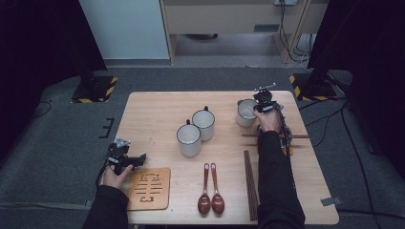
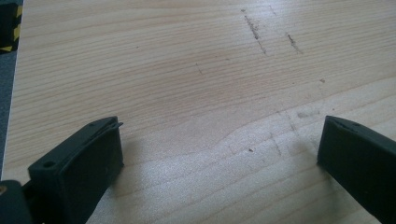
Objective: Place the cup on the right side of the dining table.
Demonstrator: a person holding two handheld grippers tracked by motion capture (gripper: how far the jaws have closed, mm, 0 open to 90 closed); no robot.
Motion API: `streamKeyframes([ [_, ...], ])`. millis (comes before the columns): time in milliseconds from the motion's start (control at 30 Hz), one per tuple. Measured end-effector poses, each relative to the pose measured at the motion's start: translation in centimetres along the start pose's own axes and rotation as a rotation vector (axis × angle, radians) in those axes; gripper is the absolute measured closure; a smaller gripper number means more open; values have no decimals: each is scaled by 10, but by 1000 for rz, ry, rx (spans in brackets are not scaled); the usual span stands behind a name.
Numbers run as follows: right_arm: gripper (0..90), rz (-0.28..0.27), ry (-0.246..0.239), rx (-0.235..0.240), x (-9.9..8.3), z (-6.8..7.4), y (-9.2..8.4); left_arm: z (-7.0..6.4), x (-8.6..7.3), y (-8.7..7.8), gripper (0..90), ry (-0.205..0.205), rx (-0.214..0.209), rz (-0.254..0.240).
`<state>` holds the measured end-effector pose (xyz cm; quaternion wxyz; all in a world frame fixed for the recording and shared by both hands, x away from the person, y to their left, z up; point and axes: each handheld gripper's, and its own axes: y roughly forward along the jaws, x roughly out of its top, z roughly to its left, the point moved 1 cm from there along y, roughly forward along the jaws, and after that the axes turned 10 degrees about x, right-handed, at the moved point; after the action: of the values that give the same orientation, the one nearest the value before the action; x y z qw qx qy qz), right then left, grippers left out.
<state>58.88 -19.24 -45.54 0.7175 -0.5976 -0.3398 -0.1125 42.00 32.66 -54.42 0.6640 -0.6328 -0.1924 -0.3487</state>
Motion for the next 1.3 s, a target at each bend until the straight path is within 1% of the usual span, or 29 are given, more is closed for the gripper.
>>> streamKeyframes([
  [233,824,8,21,12,-2,-5,5,0,0,0,0,0,0,0],
  [300,824,9,18,8,-2,-6,5,0,0,0,0,0,0,0],
  [400,824,10,27,8,-1,-8,7,0,0,0,0,0,0,0],
  [433,824,10,28,7,-1,-8,7,0,0,0,0,0,0,0],
  [500,822,10,15,4,0,-7,8,0,0,0,0,0,0,0],
  [567,820,6,16,-2,0,-6,10,0,0,0,0,0,0,0],
  [767,810,0,27,-14,0,-8,13,0,0,0,0,0,0,0],
  [833,809,-5,39,-17,0,-9,14,0,0,0,0,0,0,0],
  [933,809,-11,38,-8,1,-8,16,0,0,0,0,0,0,0],
  [1033,808,-19,40,-15,2,-7,18,0,0,0,0,0,0,0],
  [1133,806,-10,63,-5,1,-9,18,0,0,0,0,0,0,0],
  [1233,795,-3,61,-3,1,-10,18,0,0,0,0,0,0,0],
  [1300,759,11,53,-3,0,-10,20,0,0,0,0,0,0,0],
])
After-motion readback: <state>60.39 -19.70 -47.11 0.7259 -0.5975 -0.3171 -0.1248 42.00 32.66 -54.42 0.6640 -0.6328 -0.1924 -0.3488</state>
